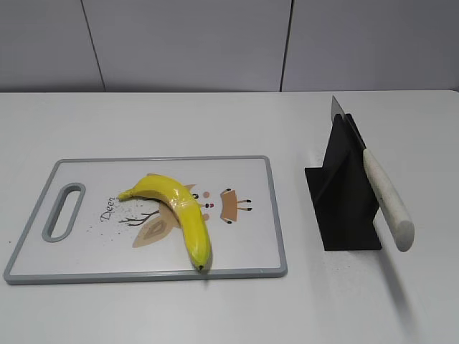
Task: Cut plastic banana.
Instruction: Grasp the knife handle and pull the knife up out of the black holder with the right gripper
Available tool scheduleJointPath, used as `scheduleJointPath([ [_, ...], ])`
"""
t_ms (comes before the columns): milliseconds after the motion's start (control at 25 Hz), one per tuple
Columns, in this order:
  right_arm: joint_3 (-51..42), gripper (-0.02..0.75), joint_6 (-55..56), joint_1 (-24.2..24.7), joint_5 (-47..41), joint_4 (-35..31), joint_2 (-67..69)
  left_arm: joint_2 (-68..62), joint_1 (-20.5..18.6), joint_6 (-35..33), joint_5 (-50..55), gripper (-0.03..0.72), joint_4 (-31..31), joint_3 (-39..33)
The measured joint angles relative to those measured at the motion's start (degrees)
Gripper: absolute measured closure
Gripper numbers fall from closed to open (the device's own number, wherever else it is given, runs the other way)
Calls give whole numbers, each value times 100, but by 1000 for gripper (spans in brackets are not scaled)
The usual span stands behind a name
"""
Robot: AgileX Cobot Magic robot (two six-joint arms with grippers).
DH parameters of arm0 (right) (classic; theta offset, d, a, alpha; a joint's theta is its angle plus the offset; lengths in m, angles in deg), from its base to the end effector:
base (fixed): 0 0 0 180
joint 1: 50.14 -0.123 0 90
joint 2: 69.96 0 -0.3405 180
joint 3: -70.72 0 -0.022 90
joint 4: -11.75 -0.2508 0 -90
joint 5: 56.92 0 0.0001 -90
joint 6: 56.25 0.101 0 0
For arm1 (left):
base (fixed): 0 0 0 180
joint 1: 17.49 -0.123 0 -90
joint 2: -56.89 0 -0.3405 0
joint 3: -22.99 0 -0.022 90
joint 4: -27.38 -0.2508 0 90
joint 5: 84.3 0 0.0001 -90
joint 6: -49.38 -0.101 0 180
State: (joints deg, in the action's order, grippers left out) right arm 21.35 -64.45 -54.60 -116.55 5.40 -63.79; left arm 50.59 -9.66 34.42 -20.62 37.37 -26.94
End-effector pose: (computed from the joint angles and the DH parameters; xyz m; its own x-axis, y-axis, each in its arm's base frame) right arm -0.0537 0.0055 0.2770 -0.4058 -0.1183 -0.9063 -0.1996 0.9791 -0.0385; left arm -0.0571 -0.0080 0.2688 -0.4317 0.2410 -0.8693 0.3531 0.9319 0.0830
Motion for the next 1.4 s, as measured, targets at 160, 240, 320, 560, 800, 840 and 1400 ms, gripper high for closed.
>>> scheduleJointPath([
  [160, 0, 204, 0, 0, 0, 0, 0, 0, 0, 0, 0, 199, 0, 0],
  [240, 0, 204, 0, 0, 0, 0, 0, 0, 0, 0, 0, 199, 0, 0],
  [320, 0, 204, 0, 0, 0, 0, 0, 0, 0, 0, 0, 199, 0, 0],
  [560, 0, 204, 0, 0, 0, 0, 0, 0, 0, 0, 0, 199, 0, 0],
  [800, 0, 204, 0, 0, 0, 0, 0, 0, 0, 0, 0, 199, 0, 0],
  [840, 0, 204, 0, 0, 0, 0, 0, 0, 0, 0, 0, 199, 0, 0],
  [1400, 0, 204, 0, 0, -5, 0, 0, 0, 0, 0, 0, 199, 0, 0],
])
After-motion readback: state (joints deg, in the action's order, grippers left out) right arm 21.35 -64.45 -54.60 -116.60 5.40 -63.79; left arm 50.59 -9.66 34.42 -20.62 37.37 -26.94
